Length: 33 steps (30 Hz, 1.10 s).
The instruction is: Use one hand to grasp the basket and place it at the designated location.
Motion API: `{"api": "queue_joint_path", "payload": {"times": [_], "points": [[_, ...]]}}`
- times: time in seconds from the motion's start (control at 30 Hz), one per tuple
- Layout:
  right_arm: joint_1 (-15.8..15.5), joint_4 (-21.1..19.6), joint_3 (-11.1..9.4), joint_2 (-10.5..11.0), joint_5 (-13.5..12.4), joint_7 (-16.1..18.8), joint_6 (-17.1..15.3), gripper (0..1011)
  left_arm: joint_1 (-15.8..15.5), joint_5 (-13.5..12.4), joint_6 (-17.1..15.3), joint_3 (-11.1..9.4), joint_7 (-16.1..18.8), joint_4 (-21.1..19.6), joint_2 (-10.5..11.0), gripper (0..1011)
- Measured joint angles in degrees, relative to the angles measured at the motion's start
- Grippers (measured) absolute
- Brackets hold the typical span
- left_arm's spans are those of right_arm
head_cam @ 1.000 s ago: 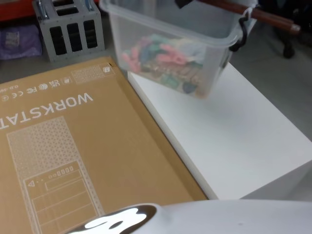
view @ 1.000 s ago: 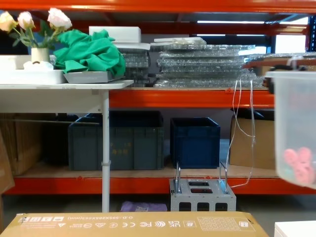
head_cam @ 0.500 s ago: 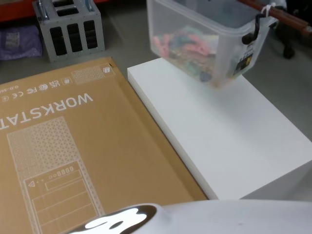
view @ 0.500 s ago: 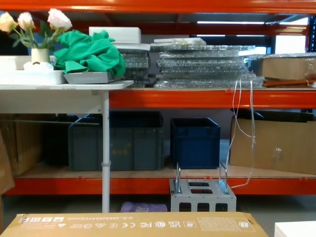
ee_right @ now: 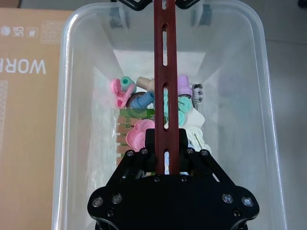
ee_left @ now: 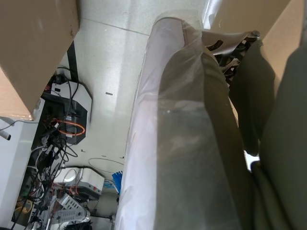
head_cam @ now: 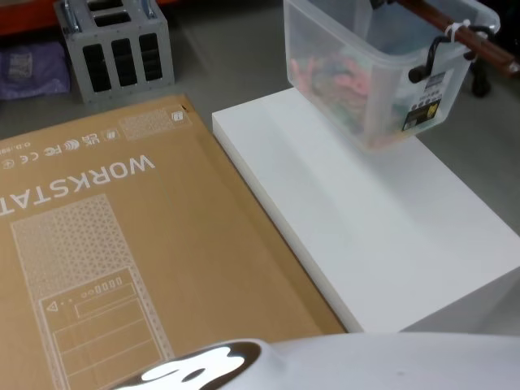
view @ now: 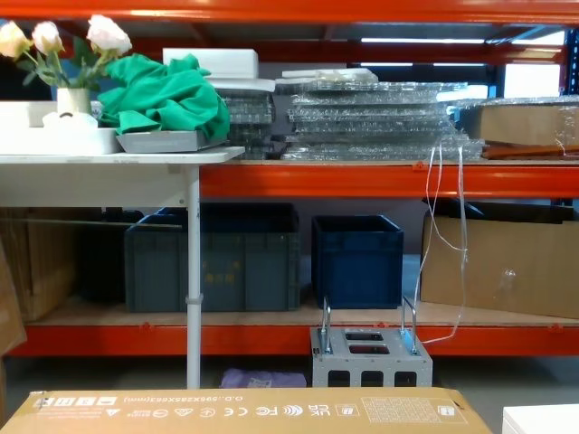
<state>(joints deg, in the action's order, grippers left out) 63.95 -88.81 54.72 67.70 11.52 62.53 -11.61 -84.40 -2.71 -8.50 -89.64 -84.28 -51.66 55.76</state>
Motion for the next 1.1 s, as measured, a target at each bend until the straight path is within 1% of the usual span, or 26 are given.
{"api": "queue_joint_path", "payload": {"times": [0.1, 0.23, 0.3, 0.43, 0.8, 1.1], "points": [[-0.34, 1.00, 0.36, -0.68, 0.41, 0.59, -0.15, 244, 0.00, 0.00, 0.00, 0.00, 0.00, 0.00, 0.00, 0], [-0.95, 3.16, 0.88, -2.13, 0.92, 2.04, -0.11, 244, 0.00, 0.00, 0.00, 0.00, 0.00, 0.00, 0.00, 0], [-1.25, 4.42, 1.03, -2.89, 0.93, 2.90, 0.19, 244, 0.00, 0.00, 0.00, 0.00, 0.00, 0.00, 0.00, 0], [-1.85, 5.66, 1.24, -3.77, 0.88, 3.98, 0.67, 244, 0.00, 0.00, 0.00, 0.00, 0.00, 0.00, 0.00, 0], [-3.46, 7.91, 1.49, -5.77, 1.06, 6.22, 1.36, 244, 0.00, 0.00, 0.00, 0.00, 0.00, 0.00, 0.00, 0], [-4.56, 9.73, 1.88, -7.60, 1.83, 8.40, 1.57, 242, 0.00, 0.00, 0.00, 0.00, 0.00, 0.00, 0.00, 0]]}}
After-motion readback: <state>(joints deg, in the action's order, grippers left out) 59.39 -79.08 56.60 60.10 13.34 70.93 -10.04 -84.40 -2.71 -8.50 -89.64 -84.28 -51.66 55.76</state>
